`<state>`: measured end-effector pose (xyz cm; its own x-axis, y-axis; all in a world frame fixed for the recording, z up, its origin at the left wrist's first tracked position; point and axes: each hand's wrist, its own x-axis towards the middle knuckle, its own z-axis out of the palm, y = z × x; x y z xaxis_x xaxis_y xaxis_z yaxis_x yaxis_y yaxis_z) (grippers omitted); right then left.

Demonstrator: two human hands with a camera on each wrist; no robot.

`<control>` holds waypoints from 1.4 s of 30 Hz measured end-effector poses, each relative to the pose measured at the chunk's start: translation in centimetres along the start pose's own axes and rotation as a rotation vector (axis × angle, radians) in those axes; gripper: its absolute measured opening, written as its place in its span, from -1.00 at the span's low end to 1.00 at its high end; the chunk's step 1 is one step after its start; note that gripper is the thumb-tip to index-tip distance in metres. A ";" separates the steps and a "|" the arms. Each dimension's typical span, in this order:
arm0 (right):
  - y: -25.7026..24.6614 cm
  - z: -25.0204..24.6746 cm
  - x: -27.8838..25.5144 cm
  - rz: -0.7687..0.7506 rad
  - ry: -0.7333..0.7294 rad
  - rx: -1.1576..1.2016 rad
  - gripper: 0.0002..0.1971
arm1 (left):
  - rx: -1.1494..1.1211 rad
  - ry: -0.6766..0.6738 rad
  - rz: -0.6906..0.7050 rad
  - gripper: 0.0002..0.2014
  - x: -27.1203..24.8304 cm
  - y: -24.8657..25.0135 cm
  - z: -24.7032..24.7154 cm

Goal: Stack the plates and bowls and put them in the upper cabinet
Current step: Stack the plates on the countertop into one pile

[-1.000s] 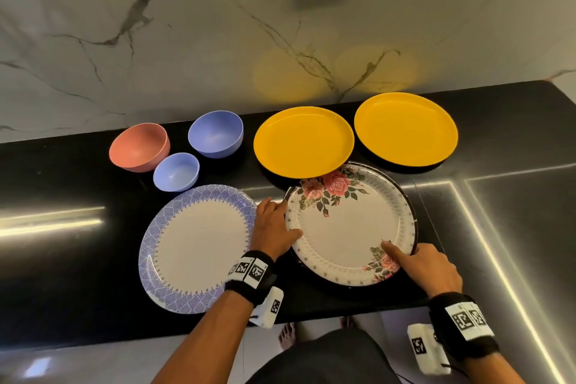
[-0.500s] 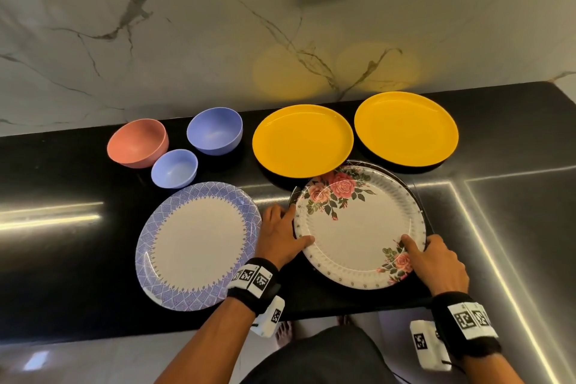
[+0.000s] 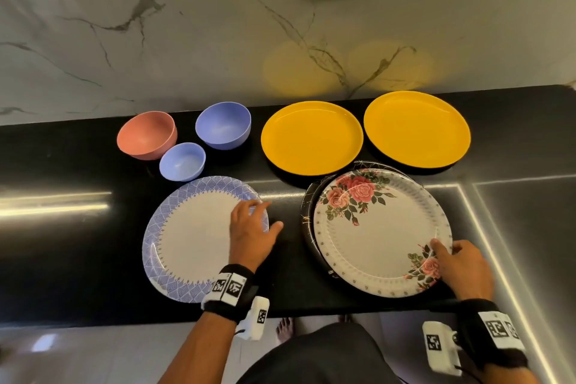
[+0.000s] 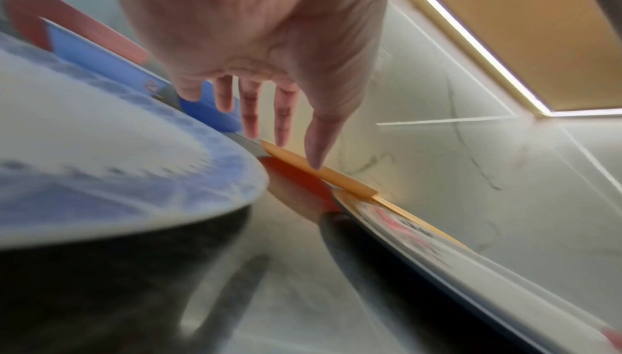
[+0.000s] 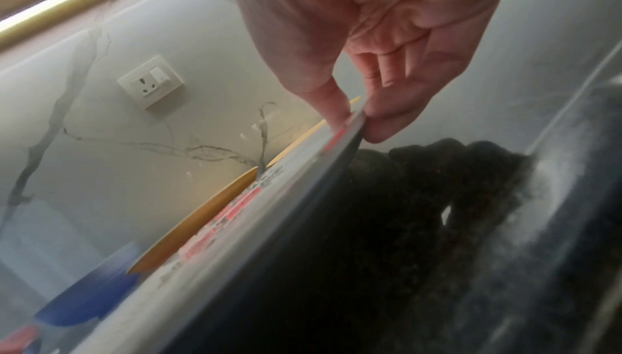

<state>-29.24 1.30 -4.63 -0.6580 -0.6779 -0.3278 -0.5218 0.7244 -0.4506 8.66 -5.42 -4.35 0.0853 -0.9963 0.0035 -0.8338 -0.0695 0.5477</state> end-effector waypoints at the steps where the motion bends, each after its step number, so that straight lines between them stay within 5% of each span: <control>1: 0.2 0.1 0.1 0.001 0.001 0.017 -0.63 | 0.010 0.047 -0.053 -0.51 -0.1 -1.0 -0.8; 8: -0.3 0.7 -1.2 -0.060 -0.027 -0.039 -0.51 | 0.076 0.137 -0.716 -0.42 -1.8 -9.6 -7.0; 12: -0.8 0.4 -1.7 -0.046 -0.032 -0.017 -0.48 | -0.061 0.151 -0.887 -0.30 -3.2 -12.1 -8.6; 20: -0.9 1.0 -1.8 -0.029 -0.027 0.021 -0.44 | -0.201 0.244 -0.865 -0.32 -4.0 -12.4 -8.9; 23: -0.8 1.4 -1.7 -0.009 -0.002 0.103 -0.46 | -0.434 0.226 -0.904 -0.29 -4.4 -13.5 -9.0; 26: -0.4 2.1 -1.2 -0.030 0.028 0.181 -0.42 | -0.711 0.187 -0.897 -0.54 -5.2 -14.2 -9.2; 29: 0.0 2.8 -0.7 -0.047 0.069 0.191 -0.38 | -0.937 0.149 -0.865 -0.57 -6.1 -13.8 -10.1; 36: 0.2 2.4 -0.7 -0.003 0.123 0.272 -0.50 | -1.114 0.143 -0.761 -0.49 -7.6 -13.0 -11.3; 42: 2.1 0.8 0.2 0.188 0.101 0.742 -0.62 | -1.220 0.109 -0.677 -0.53 -7.7 -10.5 -11.7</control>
<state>-30.06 2.59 -6.27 -0.7644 -0.5116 -0.3924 0.0806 0.5280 -0.8454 23.12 3.60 -0.28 0.3642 -0.7742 -0.5177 0.3750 -0.3869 0.8424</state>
